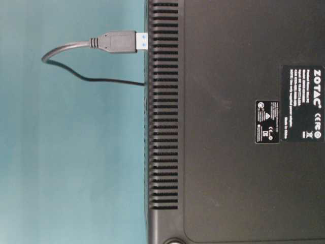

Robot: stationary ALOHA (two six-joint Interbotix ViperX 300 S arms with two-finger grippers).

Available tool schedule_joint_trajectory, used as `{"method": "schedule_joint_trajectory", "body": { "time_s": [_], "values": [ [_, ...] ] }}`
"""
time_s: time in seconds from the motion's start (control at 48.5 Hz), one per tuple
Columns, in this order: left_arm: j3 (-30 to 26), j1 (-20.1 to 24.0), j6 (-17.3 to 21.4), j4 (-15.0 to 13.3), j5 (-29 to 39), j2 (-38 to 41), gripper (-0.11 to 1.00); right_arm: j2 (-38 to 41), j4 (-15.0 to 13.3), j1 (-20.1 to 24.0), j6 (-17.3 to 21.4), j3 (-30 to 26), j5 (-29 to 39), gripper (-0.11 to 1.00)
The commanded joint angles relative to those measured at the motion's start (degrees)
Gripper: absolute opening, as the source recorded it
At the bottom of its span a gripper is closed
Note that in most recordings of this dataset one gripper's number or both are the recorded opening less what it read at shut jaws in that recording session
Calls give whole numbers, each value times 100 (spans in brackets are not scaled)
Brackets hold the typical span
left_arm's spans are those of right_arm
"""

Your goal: Insert the USB into the PC box with both arms.

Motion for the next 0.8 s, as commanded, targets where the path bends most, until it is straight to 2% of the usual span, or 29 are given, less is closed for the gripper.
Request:
{"method": "schedule_joint_trajectory", "body": {
  "time_s": [0.0, 0.124, 0.206, 0.35, 0.392, 0.639, 0.783],
  "values": [
    [-114, -53, -123, 62, 185, 18, 10, 62, 44, -62, 35, 9, -97, 14],
    [-316, -53, -141, 62, 642, 9, 0, 53, 308, -62, 281, 220, -439, 1],
    [-448, -53, -132, 62, 940, 9, 0, 62, 439, -62, 554, 281, -501, 0],
    [-589, -53, -79, 62, 1266, -9, 0, 70, 439, -53, 914, 176, -290, 0],
    [-642, -53, -53, 62, 1327, 18, 0, 70, 439, -53, 1002, 105, -70, 0],
    [-958, -53, 44, 62, 1828, 272, 0, 483, 536, -44, 1811, -879, 2575, 0],
    [-1143, -62, 70, 62, 1898, 483, 0, 870, 519, 62, 1846, -1424, 3164, 0]
  ]
}}
